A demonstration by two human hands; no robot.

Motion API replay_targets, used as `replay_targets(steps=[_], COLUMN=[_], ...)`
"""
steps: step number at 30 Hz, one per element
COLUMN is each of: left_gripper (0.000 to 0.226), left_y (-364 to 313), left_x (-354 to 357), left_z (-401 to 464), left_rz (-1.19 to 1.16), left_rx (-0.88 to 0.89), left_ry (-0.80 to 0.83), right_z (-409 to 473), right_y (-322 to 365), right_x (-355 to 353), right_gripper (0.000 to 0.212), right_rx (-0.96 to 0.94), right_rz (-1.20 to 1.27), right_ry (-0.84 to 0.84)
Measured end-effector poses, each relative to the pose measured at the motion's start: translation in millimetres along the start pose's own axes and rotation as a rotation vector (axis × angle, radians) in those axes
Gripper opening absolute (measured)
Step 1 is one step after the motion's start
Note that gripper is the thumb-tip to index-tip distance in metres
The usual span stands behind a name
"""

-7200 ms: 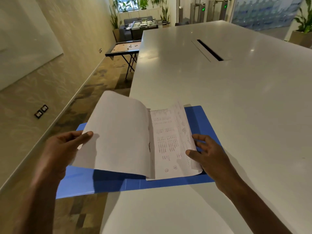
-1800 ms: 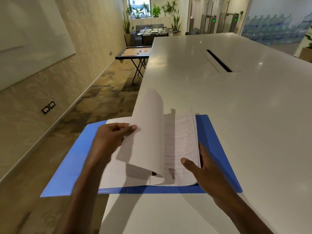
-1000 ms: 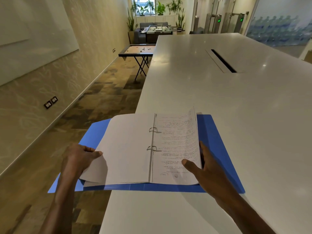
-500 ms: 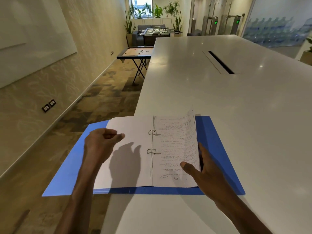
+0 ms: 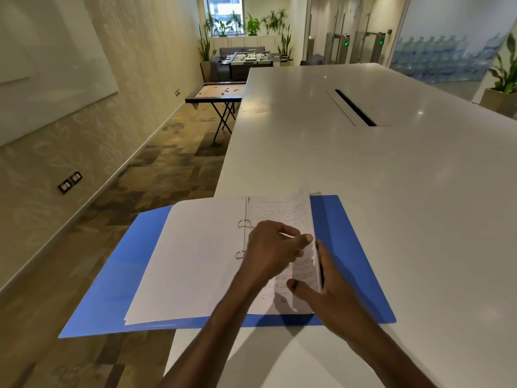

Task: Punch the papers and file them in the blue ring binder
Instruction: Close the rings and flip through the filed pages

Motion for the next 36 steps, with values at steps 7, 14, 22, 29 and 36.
replay_targets(steps=[7, 14, 22, 29, 36], left_gripper=[0.025, 0.032, 0.043, 0.038, 0.032], left_y=[7.5, 14.2, 15.5, 12.9, 10.9], left_x=[12.2, 11.3, 8.5, -2.2, -56.3], left_z=[-0.3, 3.0, 5.6, 6.2, 1.4], left_rz=[-0.077, -0.105, -0.112, -0.114, -0.248], left_rx=[-0.085, -0.130, -0.133, -0.093, -0.077], left_ry=[0.065, 0.017, -0.016, -0.092, -0.130], right_z=[-2.9, -4.7, -4.2, -3.5, -5.6], right_y=[-0.6, 5.2, 10.6, 13.0, 14.4], right_x=[3.0, 2.6, 0.2, -6.3, -7.9], right_gripper=[0.092, 0.094, 0.078, 0.073, 0.068], right_rx=[0.024, 0.043, 0.047, 0.067, 0.092], right_rz=[-0.074, -0.109, -0.155, -0.052, 0.103], right_ry=[0.040, 0.036, -0.007, -0.060, -0.034])
Point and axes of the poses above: each hand's wrist, its own z-axis towards the middle knuckle, its own x-axis out of the palm, y = z × x, the point moved 3 cm from there along z, towards the middle knuckle, and after that the axes turned 13 degrees about z, right-handed, at the moved point
